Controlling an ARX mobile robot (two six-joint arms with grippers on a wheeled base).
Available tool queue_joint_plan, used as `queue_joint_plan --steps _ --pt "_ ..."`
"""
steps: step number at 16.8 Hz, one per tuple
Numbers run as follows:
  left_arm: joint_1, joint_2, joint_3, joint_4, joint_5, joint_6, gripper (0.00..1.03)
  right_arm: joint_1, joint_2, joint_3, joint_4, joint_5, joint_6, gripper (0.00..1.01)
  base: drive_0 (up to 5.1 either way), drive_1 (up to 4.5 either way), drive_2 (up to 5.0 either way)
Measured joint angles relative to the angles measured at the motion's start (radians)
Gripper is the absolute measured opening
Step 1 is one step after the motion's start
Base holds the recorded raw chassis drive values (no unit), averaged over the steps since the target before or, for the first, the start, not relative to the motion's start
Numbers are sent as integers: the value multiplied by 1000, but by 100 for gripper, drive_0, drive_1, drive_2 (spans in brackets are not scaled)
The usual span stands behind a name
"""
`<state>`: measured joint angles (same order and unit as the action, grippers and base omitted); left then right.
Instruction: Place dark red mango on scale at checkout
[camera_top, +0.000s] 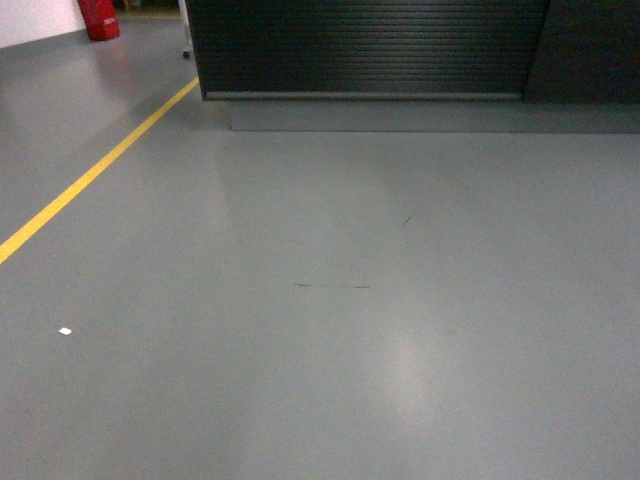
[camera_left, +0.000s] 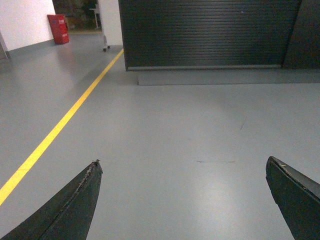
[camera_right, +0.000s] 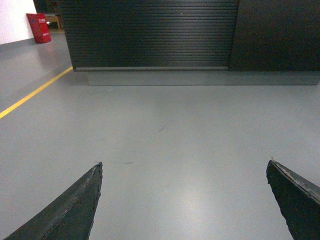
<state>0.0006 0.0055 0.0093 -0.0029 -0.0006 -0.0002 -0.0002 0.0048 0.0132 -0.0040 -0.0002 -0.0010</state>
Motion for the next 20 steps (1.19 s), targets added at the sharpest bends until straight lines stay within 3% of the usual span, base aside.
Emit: queue_joint_plan --steps 15,20 --pt "0 0 0 0 0 0 98 0 0 0 0 0 0 98 0 0 0" --pt "0 0 0 0 0 0 98 0 0 0 1 0 0 98 -3 374 -380"
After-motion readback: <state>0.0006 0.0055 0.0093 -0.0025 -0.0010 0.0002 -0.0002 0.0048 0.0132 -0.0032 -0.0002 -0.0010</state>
